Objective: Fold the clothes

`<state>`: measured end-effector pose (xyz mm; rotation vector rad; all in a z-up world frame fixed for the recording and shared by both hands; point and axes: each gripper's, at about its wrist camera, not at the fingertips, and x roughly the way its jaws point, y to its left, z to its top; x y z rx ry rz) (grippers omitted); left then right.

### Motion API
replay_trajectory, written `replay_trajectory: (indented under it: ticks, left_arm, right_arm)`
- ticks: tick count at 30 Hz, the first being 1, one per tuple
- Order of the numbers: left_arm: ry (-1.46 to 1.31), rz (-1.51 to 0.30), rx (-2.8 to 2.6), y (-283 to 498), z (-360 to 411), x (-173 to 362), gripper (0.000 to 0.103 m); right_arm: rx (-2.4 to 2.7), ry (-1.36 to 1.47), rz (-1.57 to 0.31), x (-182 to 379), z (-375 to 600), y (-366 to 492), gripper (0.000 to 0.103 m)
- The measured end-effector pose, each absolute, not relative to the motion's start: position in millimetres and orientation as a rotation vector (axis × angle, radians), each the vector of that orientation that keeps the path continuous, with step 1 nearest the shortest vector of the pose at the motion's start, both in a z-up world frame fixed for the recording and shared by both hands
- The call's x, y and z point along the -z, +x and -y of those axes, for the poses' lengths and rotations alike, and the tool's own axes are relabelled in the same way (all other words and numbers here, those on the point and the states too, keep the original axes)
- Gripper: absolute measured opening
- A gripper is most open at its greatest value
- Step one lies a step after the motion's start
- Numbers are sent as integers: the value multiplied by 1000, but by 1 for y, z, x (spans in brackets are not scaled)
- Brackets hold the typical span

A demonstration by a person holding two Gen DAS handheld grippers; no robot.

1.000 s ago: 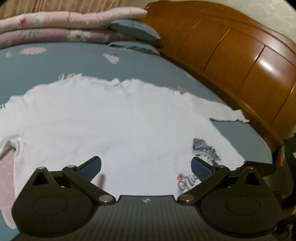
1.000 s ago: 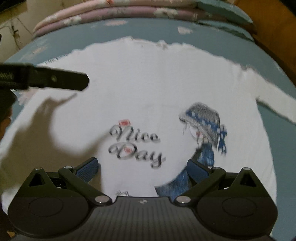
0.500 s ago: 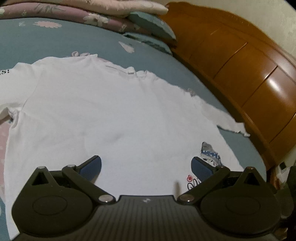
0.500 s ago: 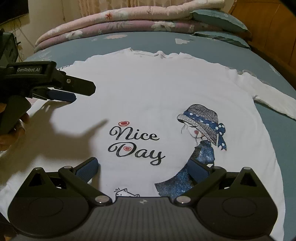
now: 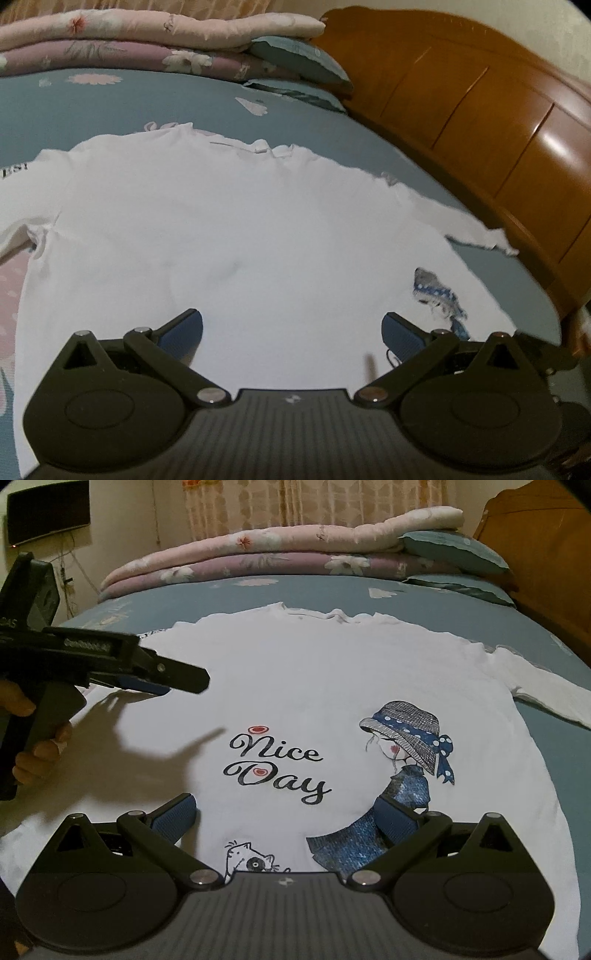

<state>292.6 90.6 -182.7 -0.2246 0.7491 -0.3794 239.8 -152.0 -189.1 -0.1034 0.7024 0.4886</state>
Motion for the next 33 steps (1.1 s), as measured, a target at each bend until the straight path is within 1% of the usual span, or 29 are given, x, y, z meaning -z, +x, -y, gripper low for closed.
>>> replay_trajectory:
  ticks: [6, 10, 12, 15, 23, 28, 33]
  left_arm:
    - [-162, -860, 335, 304, -88, 165, 102]
    - [-168, -819, 253, 328, -105, 139, 102]
    - [-177, -791, 216, 343, -113, 128, 102]
    - [-163, -776, 186, 375, -118, 121, 102]
    - [-177, -812, 156, 464, -113, 142, 102]
    - [-167, -819, 193, 502, -100, 155, 102]
    - [-195, -835, 158, 525, -105, 174, 102]
  right_arm:
    - [-596, -91, -752, 174, 153, 250, 103]
    - [-682, -6, -747, 166, 156, 280, 103]
    - [-689, 41, -755, 175, 160, 290, 103]
    - [-719, 104, -718, 187, 171, 289, 103]
    - [-735, 110, -724, 186, 175, 289, 103]
    - [-706, 36, -731, 182, 170, 282, 103]
    - [-697, 17, -737, 180, 171, 277, 103]
